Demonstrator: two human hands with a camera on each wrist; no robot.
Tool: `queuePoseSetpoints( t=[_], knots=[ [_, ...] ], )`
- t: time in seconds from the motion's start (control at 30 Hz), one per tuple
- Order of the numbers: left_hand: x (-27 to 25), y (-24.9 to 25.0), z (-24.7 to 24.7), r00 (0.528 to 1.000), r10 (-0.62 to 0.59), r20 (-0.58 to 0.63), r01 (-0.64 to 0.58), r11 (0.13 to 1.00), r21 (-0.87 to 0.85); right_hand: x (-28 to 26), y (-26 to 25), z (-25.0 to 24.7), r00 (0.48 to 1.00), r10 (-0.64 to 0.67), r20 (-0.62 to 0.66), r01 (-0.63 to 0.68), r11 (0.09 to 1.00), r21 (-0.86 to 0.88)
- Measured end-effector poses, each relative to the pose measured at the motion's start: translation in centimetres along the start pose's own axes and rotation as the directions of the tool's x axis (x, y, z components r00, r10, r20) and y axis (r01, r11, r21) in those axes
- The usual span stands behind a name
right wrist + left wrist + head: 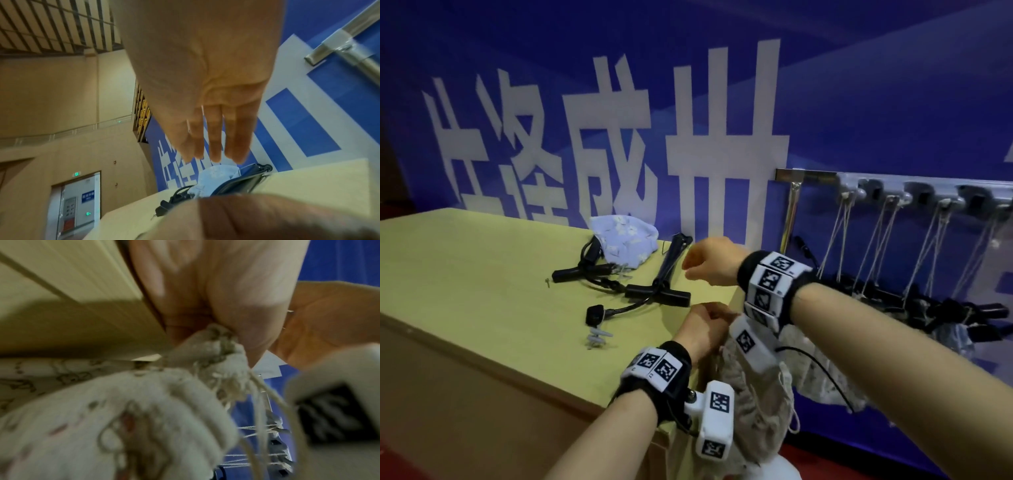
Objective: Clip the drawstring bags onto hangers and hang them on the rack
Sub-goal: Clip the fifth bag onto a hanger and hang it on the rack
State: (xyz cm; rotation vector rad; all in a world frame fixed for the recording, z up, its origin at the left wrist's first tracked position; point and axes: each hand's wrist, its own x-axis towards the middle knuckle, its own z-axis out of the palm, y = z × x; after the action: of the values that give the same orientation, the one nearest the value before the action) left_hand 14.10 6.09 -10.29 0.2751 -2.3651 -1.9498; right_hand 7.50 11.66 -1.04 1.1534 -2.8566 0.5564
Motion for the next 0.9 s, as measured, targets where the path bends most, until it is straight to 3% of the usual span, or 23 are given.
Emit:
queuePoseSetpoints(
  t=[0.07,0.17,0.33,0.57,0.73,0.9],
  knots=[
    [0.0,0.1,-0.5,0.996,-0.034,-0.084,0.024,0.992,-0.125,1.7,-0.9,1.5,0.995,0.007,0.099,0.005,0.994,-0.113],
    [0.7,-0.4,-1.1,0.978,-0.109,-0.179,0.069,0.974,-0.216,3.2,-1.5,4.2,0.989,0.069,0.133,-0.043,0.981,-0.189],
    [0.4,-0.1,-1.6,0.962,-0.206,-0.179,0.133,0.926,-0.353,4.5,-0.9,6.4,0.966,0.199,0.167,-0.208,0.977,0.038],
    [-0.9,0.5,-1.7,0.969,-0.207,-0.139,0.143,0.918,-0.371,4.4,-0.3,6.7,0.943,0.251,0.22,-0.279,0.954,0.106],
    [-1.1,0.7,-1.4,0.976,-0.202,-0.088,0.156,0.917,-0.367,3.6,-0.8,5.7,0.965,0.17,0.198,-0.174,0.985,0.005],
    [0.0,0.1,-1.1,0.968,-0.232,-0.098,0.184,0.919,-0.349,3.3,-2.1,4.7,0.922,0.09,0.377,-0.021,0.983,-0.183]
  ],
)
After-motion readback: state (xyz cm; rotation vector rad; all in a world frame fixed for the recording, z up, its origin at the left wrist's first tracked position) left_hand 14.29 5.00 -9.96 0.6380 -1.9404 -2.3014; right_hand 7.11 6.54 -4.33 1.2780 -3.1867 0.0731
